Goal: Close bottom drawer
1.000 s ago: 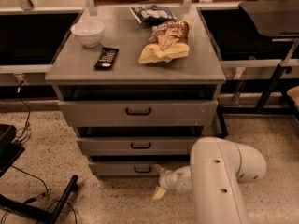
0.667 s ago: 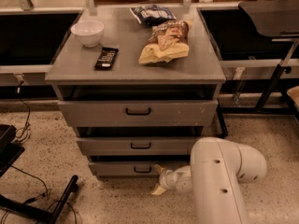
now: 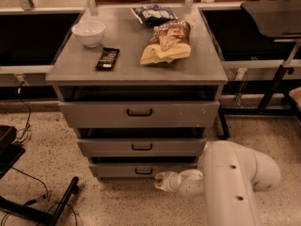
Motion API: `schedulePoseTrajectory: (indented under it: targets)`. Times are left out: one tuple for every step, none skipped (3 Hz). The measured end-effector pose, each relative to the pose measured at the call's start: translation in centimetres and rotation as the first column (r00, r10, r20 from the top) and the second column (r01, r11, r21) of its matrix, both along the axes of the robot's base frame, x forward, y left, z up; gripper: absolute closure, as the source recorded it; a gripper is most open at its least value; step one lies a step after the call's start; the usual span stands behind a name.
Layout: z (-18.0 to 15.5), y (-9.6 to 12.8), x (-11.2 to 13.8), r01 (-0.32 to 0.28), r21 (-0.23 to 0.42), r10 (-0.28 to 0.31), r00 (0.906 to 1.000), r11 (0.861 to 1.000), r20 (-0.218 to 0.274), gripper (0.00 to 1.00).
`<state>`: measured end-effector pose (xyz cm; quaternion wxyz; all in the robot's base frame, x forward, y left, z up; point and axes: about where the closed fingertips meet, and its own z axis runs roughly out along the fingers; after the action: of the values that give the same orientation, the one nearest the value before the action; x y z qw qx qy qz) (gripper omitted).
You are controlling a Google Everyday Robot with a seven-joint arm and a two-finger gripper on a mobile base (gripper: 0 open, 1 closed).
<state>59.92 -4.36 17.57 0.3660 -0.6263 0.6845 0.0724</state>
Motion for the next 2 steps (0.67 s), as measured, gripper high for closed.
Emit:
schedulePoseTrajectory:
  targets:
    - [2.0,-3.0,-1.2,0.049,-0.012,-0.049,0.9987,0.999,0.013,0.89]
    - [3.8,-7.8,-3.7,0.057,-0.079,-0.056,0.9983,0.995,0.016,1.00]
